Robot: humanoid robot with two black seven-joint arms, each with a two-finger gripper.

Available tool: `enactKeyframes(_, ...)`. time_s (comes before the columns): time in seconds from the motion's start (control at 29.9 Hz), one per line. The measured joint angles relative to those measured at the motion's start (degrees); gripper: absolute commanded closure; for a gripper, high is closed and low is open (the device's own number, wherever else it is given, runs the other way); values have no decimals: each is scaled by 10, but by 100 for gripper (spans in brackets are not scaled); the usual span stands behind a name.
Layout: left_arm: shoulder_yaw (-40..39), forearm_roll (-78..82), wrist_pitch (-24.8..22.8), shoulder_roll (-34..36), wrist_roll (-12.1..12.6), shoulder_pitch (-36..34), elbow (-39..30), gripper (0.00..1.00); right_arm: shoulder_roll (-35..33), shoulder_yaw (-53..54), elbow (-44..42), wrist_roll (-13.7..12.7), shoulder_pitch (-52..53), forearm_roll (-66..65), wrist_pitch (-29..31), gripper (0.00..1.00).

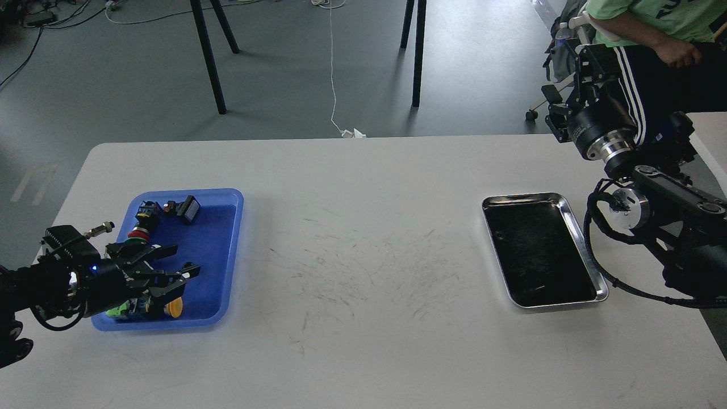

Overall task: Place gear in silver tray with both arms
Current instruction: 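Grasp a black gear in the blue tray with the left gripper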

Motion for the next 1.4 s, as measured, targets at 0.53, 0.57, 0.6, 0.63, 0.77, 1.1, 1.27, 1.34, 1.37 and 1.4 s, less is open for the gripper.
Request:
enactKeyframes(0.53, 4, 1, -3, -30, 0, 15, 36, 48, 0, -3, 1, 0, -1, -1, 1, 6)
enactKeyframes(0.57, 4, 1, -3, -30, 0, 16, 36, 48, 0, -3, 2, 0, -1, -1, 1, 6)
enactKeyframes(0.6, 4, 1, -3, -30, 0, 16, 37, 48, 0, -3, 2, 0, -1, 0, 1, 6)
enactKeyframes(0.63, 5, 1, -3, -30, 0, 16, 39, 48, 0, -3, 2, 0, -1, 0, 1, 6)
enactKeyframes(0.77, 5, 1, -3, -32, 0, 16, 54, 49, 0, -3, 2, 0, -1, 0, 1, 6)
enactKeyframes(1.1, 4, -1, -2, -43, 0, 15, 59, 51, -1, -3, 2, 0, -1, -1, 2, 6)
enactKeyframes(1.27, 4, -2, -1, -44, 0, 15, 59, 54, 0, -3, 2, 0, -1, -1, 2, 6)
enactKeyframes(1.34, 4, -3, -1, -44, 0, 15, 60, 55, 0, -3, 2, 0, -1, -1, 2, 6)
enactKeyframes(1.37, 4, -3, -1, -44, 0, 15, 61, 56, 0, -3, 2, 0, -1, -1, 2, 6)
enactKeyframes(1.4, 4, -3, -1, -45, 0, 15, 62, 57, 0, -3, 2, 0, -1, -1, 2, 6)
